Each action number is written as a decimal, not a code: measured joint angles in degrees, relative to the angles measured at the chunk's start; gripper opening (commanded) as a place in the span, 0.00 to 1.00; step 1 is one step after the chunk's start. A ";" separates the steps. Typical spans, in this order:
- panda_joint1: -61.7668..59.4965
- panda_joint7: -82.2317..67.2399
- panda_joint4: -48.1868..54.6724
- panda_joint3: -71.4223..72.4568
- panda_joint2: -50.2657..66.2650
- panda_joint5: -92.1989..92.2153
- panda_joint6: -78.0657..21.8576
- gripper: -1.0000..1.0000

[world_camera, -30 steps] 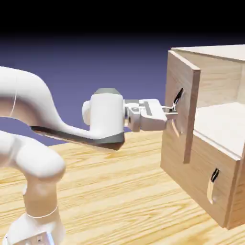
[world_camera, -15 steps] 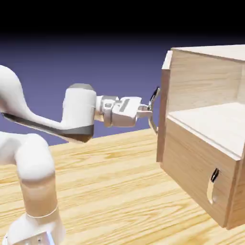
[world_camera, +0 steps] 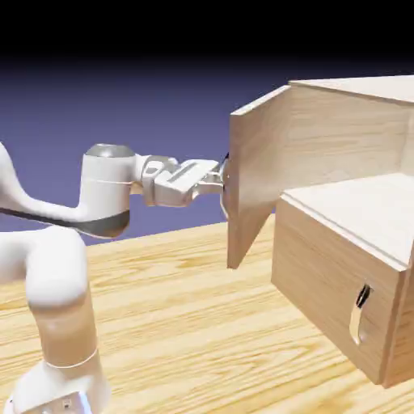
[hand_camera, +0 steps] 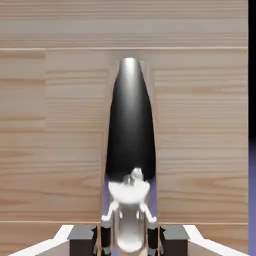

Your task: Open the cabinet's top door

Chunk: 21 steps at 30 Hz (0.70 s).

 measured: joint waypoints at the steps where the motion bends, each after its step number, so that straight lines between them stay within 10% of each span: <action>1: 1.00 -0.90 -0.06 1.54 -0.41 2.50 -1.74 0.00; 21: -1.38 -3.83 23.83 41.14 12.63 43.80 -45.29 0.00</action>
